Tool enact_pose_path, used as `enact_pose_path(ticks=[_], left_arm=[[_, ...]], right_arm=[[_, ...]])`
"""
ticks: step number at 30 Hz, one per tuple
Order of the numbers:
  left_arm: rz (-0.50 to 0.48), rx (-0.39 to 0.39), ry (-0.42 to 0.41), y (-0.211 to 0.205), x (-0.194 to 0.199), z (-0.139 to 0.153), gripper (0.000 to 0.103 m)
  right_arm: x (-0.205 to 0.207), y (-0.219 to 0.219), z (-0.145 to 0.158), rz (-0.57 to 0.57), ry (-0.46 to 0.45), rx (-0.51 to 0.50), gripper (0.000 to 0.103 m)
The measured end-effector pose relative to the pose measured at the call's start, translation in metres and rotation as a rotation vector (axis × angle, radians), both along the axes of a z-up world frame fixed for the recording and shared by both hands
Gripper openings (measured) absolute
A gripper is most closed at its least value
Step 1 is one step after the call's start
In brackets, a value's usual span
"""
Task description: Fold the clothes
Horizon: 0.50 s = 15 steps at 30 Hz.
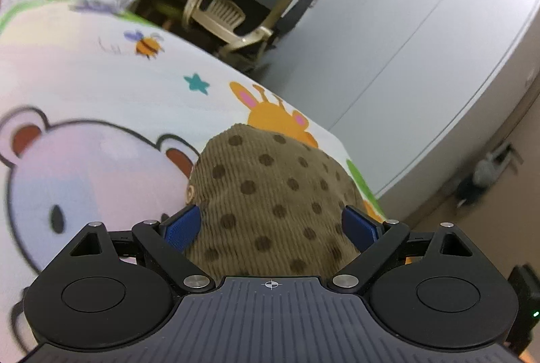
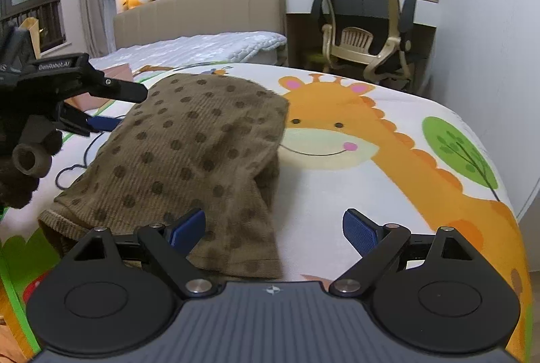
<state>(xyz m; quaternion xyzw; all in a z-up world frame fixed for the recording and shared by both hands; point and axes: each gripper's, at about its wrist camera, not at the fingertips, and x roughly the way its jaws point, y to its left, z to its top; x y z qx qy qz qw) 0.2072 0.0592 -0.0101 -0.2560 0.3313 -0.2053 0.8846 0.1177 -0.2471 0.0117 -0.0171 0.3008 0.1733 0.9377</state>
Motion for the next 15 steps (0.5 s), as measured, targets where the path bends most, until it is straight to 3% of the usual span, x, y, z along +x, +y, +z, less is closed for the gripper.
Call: enact_pose_path(ticks=[4,9,11,15], left_arm=[[0.022,-0.033,0.069,-0.003,0.017,-0.007,0.094],[-0.043,-0.101,-0.038,-0.016,0.007,0.03,0.09],[-0.066,-0.075,-0.055,-0.021,0.002,0.037,0.09],[-0.11,0.102,-0.053,-0.04,-0.013,0.03,0.09]], right_arm=[[0.002,-0.003,-0.001,-0.018,-0.001,0.009,0.089],[-0.001,0.002,0.01,-0.008,-0.047,0.02,0.089],[0.001,0.007,0.012,-0.001,-0.057,0.018,0.089],[0.011,0.02,0.003,0.019,-0.016,-0.033,0.09]])
